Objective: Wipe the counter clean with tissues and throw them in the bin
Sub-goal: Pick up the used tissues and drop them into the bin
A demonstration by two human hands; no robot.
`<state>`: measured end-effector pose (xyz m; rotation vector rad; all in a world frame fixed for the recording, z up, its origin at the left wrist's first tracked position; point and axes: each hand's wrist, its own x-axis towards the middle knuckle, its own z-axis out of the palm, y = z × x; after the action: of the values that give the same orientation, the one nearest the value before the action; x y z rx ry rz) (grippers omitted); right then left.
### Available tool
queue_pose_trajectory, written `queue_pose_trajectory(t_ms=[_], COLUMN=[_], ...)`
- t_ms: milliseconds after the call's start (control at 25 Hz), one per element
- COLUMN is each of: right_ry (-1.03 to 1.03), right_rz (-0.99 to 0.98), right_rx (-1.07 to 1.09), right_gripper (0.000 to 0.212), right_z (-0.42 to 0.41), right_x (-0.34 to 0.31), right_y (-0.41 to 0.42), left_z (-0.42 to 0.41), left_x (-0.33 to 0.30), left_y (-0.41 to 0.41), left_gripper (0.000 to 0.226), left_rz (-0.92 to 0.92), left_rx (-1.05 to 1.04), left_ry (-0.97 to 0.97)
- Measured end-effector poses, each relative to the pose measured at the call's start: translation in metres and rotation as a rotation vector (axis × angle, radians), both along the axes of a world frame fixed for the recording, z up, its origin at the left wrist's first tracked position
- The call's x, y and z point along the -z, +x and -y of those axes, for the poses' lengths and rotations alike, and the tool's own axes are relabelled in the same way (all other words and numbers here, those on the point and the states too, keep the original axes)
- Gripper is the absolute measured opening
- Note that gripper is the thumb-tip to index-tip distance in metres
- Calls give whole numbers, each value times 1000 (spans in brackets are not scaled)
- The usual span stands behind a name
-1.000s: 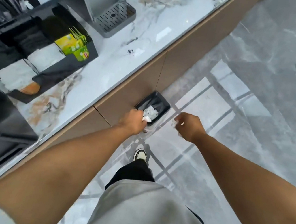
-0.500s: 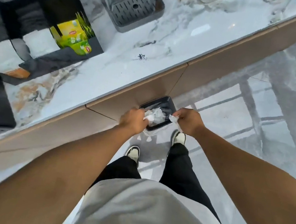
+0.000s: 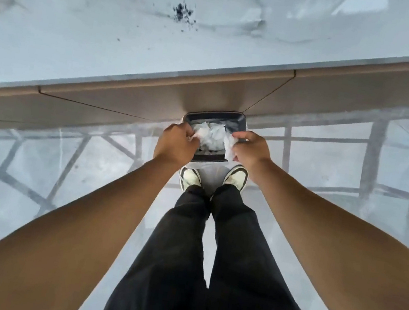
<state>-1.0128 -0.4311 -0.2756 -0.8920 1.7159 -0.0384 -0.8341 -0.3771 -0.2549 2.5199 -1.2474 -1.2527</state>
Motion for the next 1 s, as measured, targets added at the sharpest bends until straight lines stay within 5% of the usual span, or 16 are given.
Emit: queue_pose_trajectory(t_ms=[240,400,600,1000], right_ry=[112,141,134,84], right_rz=[-30,-50,-108,-132], right_rx=[69,-59,-252,-263], right_gripper=[36,34,32,31], right_z=[9,17,11,7], right_x=[59,73,74,29], right_y=[-12,-12,-10,-3], left_z=[-1,0,1,-10], left_x=[57,68,70,38], left_y=[-7,-7,-6,10], left_gripper=[22,48,58,62], left_rz=[-29,14,-12,-5], left_rx=[-79,-77,1,116], left_ry=[69,138,213,241])
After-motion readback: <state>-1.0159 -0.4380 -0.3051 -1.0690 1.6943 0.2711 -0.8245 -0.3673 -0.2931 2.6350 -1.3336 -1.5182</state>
